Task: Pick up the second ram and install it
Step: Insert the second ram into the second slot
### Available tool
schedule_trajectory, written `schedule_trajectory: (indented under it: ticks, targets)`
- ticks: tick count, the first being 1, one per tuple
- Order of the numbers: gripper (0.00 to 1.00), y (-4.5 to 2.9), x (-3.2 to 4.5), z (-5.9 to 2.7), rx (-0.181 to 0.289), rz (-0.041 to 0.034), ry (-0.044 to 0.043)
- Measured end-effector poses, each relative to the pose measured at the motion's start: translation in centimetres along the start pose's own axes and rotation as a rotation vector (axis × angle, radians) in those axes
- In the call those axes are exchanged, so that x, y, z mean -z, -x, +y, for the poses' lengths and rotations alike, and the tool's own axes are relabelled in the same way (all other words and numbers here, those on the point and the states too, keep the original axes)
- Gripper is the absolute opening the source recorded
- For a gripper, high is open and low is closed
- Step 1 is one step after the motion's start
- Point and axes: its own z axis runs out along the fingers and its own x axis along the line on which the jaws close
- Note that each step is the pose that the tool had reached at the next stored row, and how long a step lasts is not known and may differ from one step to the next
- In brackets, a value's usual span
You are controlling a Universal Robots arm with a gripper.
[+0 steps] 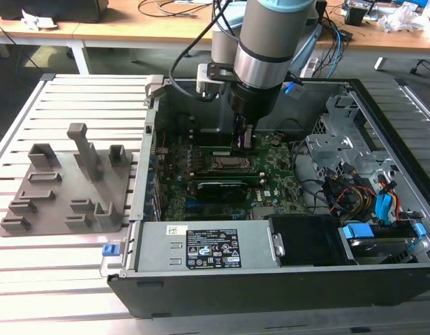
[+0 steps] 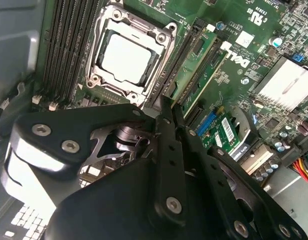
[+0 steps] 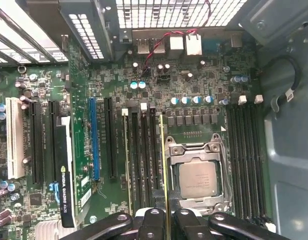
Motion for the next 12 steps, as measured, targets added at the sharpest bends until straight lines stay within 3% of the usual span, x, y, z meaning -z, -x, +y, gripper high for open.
schedule_trajectory:
  ticks: [6,11,12]
  targets:
    - [0.14,-0.09,-1.23,-0.02,0.0,0.0,0.0]
    - [0.14,-0.06,-1.81,0.49,0.004,0.0001,0.0002]
    - [0.14,-0.06,-1.87,0.48,0.01,0.0035,0.0006]
